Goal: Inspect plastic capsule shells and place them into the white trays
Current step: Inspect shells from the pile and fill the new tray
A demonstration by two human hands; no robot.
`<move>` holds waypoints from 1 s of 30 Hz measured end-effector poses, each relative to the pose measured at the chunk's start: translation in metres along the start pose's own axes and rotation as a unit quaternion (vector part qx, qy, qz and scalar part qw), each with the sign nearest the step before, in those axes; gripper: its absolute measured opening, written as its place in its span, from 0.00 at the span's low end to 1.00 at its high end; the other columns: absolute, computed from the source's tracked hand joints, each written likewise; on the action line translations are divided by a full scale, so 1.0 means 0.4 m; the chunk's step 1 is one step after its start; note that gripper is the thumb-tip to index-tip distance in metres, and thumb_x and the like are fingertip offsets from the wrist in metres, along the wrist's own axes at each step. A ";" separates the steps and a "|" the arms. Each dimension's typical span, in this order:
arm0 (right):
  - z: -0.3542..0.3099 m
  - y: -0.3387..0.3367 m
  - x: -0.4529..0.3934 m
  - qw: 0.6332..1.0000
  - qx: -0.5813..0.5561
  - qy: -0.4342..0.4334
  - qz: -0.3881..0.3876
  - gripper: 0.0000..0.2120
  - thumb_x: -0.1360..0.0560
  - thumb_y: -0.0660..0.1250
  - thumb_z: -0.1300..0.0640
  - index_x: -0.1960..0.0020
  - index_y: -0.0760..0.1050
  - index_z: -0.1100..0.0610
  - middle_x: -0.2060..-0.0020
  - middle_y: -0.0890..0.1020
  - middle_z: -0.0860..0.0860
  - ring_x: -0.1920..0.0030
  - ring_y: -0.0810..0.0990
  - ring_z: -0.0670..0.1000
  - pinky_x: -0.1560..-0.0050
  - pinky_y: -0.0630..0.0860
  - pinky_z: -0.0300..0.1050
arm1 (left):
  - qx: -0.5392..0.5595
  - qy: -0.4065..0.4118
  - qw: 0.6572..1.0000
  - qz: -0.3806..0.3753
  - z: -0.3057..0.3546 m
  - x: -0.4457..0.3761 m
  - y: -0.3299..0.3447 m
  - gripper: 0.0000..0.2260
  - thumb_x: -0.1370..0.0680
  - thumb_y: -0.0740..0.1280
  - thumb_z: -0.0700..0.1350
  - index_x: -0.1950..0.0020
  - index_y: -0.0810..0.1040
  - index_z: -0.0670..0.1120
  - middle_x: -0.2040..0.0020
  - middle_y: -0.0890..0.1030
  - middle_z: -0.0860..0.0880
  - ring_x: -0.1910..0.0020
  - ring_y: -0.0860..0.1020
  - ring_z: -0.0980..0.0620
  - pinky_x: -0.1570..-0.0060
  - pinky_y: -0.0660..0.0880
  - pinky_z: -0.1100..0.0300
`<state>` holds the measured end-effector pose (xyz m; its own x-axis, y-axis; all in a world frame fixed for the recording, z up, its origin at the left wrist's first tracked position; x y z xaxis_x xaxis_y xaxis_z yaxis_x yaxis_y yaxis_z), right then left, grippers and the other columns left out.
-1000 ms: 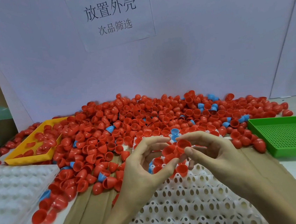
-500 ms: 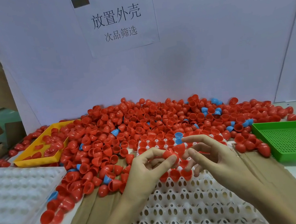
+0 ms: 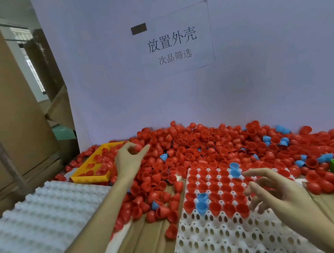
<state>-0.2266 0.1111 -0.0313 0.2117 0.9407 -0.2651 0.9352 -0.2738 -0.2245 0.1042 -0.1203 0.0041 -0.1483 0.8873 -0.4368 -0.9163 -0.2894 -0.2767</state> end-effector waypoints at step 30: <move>-0.010 0.011 0.001 0.997 -0.068 0.021 -0.023 0.12 0.18 0.68 0.58 0.36 0.80 0.50 0.54 0.87 0.55 0.58 0.88 0.57 0.58 0.85 0.47 | 0.168 0.099 0.945 -0.261 0.204 0.243 0.169 0.11 0.18 0.72 0.42 0.37 0.84 0.54 0.41 0.86 0.53 0.44 0.86 0.51 0.44 0.82 0.61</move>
<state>-0.2212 0.1110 -0.0288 0.1769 0.9600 -0.2172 0.9733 -0.2034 -0.1061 -0.0025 -0.0242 0.0125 0.3992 0.7828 -0.4774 -0.9166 0.3299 -0.2256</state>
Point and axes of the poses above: each hand's wrist, its own x-axis away from the middle knuckle, its own y-axis out of the palm, z = x × y, the point moved 5 cm from there along -x, towards the middle knuckle
